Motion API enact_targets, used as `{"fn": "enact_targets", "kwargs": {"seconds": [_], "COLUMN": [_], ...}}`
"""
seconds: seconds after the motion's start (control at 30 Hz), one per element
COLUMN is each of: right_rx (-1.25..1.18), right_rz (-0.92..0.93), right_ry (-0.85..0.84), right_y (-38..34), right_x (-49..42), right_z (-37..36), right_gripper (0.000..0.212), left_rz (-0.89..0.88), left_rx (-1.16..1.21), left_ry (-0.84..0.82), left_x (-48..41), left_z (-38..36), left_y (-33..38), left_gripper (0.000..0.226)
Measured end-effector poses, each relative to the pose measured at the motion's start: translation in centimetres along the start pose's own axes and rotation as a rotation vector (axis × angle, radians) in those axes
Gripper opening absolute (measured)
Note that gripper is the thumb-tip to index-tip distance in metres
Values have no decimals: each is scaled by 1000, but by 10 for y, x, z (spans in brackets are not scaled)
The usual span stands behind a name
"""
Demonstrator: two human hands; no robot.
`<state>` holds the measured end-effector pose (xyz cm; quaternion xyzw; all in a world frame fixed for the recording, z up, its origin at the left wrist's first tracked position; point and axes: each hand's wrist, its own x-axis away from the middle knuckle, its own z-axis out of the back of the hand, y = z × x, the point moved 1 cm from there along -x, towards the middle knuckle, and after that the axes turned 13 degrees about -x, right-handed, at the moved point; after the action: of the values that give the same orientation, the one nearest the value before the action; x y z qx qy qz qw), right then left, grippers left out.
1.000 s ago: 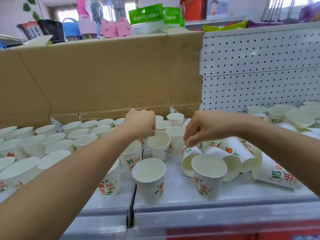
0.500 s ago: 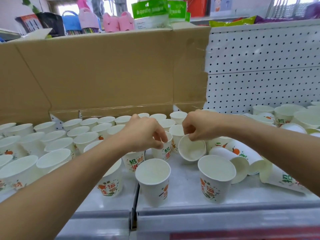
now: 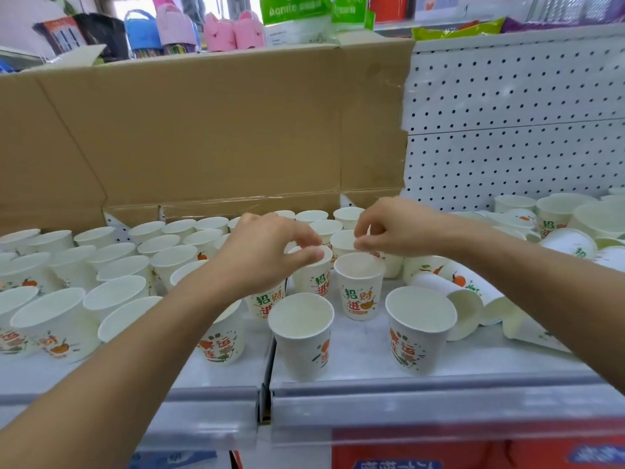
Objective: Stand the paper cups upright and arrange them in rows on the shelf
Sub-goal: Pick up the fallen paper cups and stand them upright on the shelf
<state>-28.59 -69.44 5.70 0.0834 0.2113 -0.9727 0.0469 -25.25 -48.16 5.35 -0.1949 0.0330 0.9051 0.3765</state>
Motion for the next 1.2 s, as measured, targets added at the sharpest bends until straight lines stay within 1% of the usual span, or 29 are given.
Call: {"fn": "enact_targets", "kwargs": {"seconds": [0.03, 0.07, 0.13, 0.2, 0.23, 0.3, 0.33, 0.4, 0.5, 0.57, 0.63, 0.7, 0.77, 0.8, 0.87, 0.93, 1.0, 1.03, 1.1, 1.2], "right_rx": [-31, -86, -204, -224, -180, -60, -15, 29, 25, 20, -24, -144, -258, -265, -152, 83, 300, 351, 298, 94], "right_rz": [21, 42, 67, 78, 101, 156, 185, 253, 329, 360, 375, 354, 295, 244, 132, 71, 91, 108, 108, 82], "right_ry": [38, 31, -102, -240, -269, -244, -211, -125, 2, 43, 35, 35, 112, 149, 158, 95, 77, 95, 153, 198], "right_y": [-2, -4, -9, -13, -11, -7, -5, -4, -13, -24, -32, -30, -14, 0, 25, 38, 41, 41, 39, 33], "right_x": [11, 25, 59, 90, 99, 107, 107, 102, 86, 77, 76, 83, 94, 101, 112, 117, 112, 109, 103, 96], "right_z": [7, 14, 23, 20, 13, -8, -19, -38, -54, -62, -65, -54, -31, -18, 3, 9, 3, -1, -3, 5], "right_gripper": [25, 33, 51, 67, 75, 86, 88, 84, 75, 73, 76, 75, 63, 55, 51, 51, 45, 39, 25, 13], "left_rz": [18, 20, -1, -53, -82, -118, -128, -131, -108, -85, -64, -39, -30, -52, -152, -278, -328, -317, -283, -246], "left_rx": [120, 221, 295, 223, 154, 12, -46, -128, -181, -192, -192, -135, -18, 37, 80, 9, -65, -86, -109, -120], "left_ry": [22, 27, -21, -91, -107, -115, -110, -95, -86, -90, -92, -65, -25, -14, -9, -21, -11, -6, 15, 36], "left_x": [12, 24, 49, 66, 71, 74, 75, 75, 77, 78, 79, 80, 80, 78, 72, 60, 48, 44, 40, 43], "left_z": [5, 8, 7, -4, -11, -24, -28, -32, -31, -29, -27, -24, -19, -16, -13, -16, -21, -22, -24, -22], "left_y": [5, 11, 22, 29, 31, 31, 29, 25, 17, 13, 11, 13, 24, 33, 55, 76, 89, 92, 90, 77], "left_gripper": [31, 38, 57, 73, 79, 84, 83, 79, 77, 79, 82, 83, 80, 78, 82, 89, 88, 84, 70, 56]}}
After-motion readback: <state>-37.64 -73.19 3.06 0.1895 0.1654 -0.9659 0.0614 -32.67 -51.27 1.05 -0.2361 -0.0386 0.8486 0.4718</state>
